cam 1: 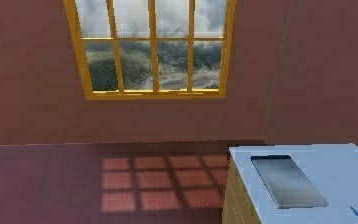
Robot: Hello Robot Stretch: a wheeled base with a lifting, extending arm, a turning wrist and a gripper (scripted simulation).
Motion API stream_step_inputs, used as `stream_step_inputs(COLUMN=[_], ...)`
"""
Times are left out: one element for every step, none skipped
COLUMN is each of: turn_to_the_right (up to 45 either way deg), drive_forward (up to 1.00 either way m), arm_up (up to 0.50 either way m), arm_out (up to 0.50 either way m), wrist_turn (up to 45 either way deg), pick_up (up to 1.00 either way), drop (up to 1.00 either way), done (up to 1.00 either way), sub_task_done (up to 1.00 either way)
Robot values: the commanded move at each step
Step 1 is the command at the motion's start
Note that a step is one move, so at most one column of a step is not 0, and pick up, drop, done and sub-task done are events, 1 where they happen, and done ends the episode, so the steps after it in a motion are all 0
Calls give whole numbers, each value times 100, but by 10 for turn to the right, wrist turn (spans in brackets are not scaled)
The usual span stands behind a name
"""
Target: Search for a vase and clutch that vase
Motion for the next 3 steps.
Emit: stream_step_inputs(turn_to_the_right=[0, 0, 0], drive_forward=[0, 0, 0], arm_up=[50, 38, 0], arm_out=[0, 0, 42], wrist_turn=[0, 0, 0], pick_up=[0, 0, 0], drop=[0, 0, 0], done=[0, 0, 0], sub_task_done=[0, 0, 0])
